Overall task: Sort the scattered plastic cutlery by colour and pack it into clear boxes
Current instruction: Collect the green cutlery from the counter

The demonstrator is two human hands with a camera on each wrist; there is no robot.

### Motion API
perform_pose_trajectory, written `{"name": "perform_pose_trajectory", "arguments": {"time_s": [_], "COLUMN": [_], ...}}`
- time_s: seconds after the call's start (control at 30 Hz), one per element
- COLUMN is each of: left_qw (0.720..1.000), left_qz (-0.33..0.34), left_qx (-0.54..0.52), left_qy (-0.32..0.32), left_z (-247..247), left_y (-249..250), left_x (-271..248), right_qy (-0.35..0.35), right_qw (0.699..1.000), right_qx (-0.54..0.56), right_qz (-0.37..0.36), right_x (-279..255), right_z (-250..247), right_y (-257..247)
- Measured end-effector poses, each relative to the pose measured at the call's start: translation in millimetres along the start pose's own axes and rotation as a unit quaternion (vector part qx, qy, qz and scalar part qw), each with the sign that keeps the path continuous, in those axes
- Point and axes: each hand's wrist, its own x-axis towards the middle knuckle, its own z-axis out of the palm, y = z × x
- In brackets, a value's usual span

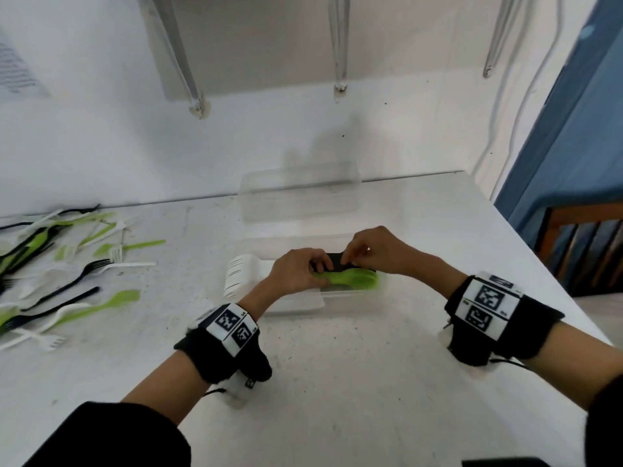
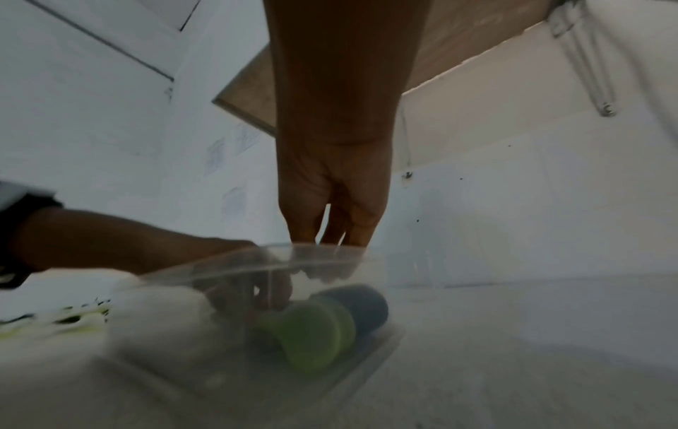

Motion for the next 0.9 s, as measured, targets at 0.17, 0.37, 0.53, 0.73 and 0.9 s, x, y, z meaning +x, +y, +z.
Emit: {"name": "perform_pose_trajectory", "arguments": {"time_s": [0.17, 0.37, 0.53, 0.73, 0.9], "left_qw": [1.000, 1.000, 1.000, 0.998, 0.996], "left_qz": [0.005, 0.008, 0.023, 0.058, 0.091], "left_qx": [-0.004, -0.012, -0.012, -0.007, 0.012], "left_qy": [-0.004, -0.006, -0.004, -0.005, 0.008], "left_z": [1, 1, 0, 1, 0], "left_y": [-3, -5, -8, -11, -10], "left_x": [4, 4, 2, 2, 0], "right_qy": [-0.007, -0.051, -0.044, -0.030, -0.028], "right_qw": [0.999, 0.986, 0.982, 0.982, 0.983], "right_qx": [0.036, -0.158, -0.183, -0.184, -0.180], "right_qz": [0.003, -0.008, -0.004, -0.009, -0.014], "right_x": [-3, -5, 0, -1, -2], "right_z": [-10, 6, 13, 18, 18], "right_y": [2, -8, -8, -7, -6]}}
